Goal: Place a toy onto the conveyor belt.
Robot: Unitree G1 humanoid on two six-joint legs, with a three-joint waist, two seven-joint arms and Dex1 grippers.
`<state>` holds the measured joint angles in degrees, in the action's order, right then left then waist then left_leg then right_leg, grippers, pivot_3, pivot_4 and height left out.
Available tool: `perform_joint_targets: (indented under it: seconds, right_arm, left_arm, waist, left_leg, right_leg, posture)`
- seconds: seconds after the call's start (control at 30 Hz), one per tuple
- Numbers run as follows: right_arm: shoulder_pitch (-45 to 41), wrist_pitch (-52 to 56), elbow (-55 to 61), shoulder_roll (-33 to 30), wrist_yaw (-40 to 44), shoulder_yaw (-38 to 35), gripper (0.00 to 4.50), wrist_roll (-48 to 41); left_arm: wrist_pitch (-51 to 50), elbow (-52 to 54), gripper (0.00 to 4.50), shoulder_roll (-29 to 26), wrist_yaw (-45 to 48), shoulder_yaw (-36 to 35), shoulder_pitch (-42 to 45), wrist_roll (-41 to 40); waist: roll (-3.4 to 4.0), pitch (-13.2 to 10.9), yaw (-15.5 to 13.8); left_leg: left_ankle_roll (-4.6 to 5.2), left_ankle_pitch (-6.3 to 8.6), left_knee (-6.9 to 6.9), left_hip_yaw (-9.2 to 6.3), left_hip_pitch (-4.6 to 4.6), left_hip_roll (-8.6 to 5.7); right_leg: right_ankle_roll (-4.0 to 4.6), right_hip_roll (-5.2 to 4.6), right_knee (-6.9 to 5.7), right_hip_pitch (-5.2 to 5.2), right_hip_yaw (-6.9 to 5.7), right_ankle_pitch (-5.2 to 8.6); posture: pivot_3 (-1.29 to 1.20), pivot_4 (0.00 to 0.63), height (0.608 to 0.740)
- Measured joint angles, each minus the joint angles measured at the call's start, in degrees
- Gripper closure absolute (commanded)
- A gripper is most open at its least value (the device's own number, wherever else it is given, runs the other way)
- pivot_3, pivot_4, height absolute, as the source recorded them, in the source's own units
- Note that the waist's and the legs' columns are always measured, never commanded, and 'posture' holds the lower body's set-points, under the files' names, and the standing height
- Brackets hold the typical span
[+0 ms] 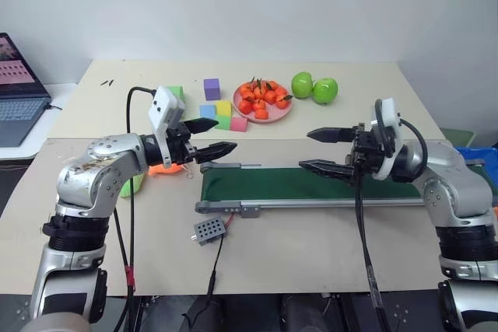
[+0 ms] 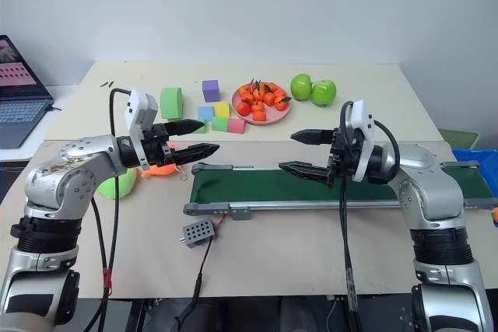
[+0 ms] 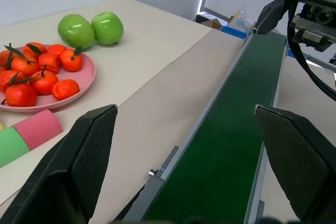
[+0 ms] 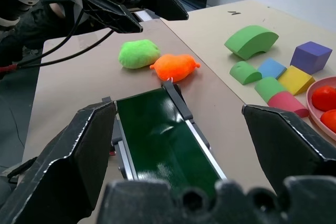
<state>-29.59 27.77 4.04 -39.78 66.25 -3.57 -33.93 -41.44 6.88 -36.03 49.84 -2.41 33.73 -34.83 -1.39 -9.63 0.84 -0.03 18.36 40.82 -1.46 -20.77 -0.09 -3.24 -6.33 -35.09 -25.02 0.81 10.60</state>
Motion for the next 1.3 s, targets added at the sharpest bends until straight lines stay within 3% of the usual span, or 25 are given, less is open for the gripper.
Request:
perform_joint_targets:
  seconds: [0.3, 0.57, 0.67, 0.9, 1.13, 1.3]
  right_arm:
    - [-1.43, -0.15, -1.37, 0.01, 1.32, 1.89, 0.00, 1.65]
    - [-5.11, -2.26, -6.71, 0.88, 4.75, 5.16, 0.00, 4.48]
    - [-7.06, -3.18, -9.14, 1.38, 6.32, 5.94, 0.00, 5.76]
    - [-8.32, -5.04, -12.82, 1.96, 8.76, 7.32, 0.00, 7.95]
    - [-8.37, -5.25, -13.58, 1.95, 9.48, 7.30, 0.00, 8.45]
    - [-8.36, -5.24, -13.52, 1.34, 9.48, 7.26, 0.00, 8.80]
  left_arm:
    - [-1.07, -2.72, 0.03, 0.35, -3.28, -5.17, 0.00, -1.20]
    - [-13.14, -8.34, 0.03, 1.15, -16.52, -26.34, -4.72, -12.53]
    - [-17.18, -11.47, 0.03, 2.72, -20.56, -37.50, -12.06, -19.23]
    - [-18.96, -19.48, 0.03, 7.49, -23.82, -53.19, -27.56, -29.27]
    - [-20.71, -28.33, 0.03, 10.34, -24.77, -54.77, -31.23, -32.71]
    - [-18.54, -37.64, 0.03, 8.72, -28.06, -55.11, -25.20, -32.77]
  waist:
    - [0.00, 0.00, 0.30]
    - [0.00, 0.00, 0.98]
    - [0.01, 0.00, 1.54]
    - [-0.04, 0.01, 1.54]
    - [-0.04, 0.01, 0.09]
    - [-0.02, 0.03, -0.16]
  left_leg:
    - [0.00, 0.00, 0.00, 0.00, 0.02, 0.01]
    - [-0.02, -0.01, -0.02, -0.04, 0.04, 0.01]
    - [-0.12, -0.06, -0.06, -0.05, 0.08, 0.02]
    - [-0.12, -0.06, -0.10, -0.03, 0.16, 0.01]
    - [-0.16, -0.07, -0.10, -0.02, 0.52, -0.01]
    - [-0.19, -0.09, -0.10, -0.09, 0.75, -0.02]
  right_leg:
    - [0.00, 0.00, -0.01, 0.00, 0.00, 0.00]
    - [0.00, 0.00, -0.02, -0.03, 0.00, 0.00]
    - [0.00, -0.02, -0.04, -0.04, 0.00, 0.00]
    - [0.02, -0.07, 0.00, -0.02, 0.00, 0.00]
    - [0.07, -0.06, 0.07, 0.32, -0.03, 0.03]
    - [0.09, -0.07, 0.05, 0.60, -0.11, 0.03]
  posture:
    - [0.00, 0.150, 0.738]
    - [0.00, 0.150, 0.738]
    - [0.00, 0.150, 0.738]
    - [0.00, 0.150, 0.738]
    - [0.00, 0.150, 0.738]
    - [0.00, 0.150, 0.738]
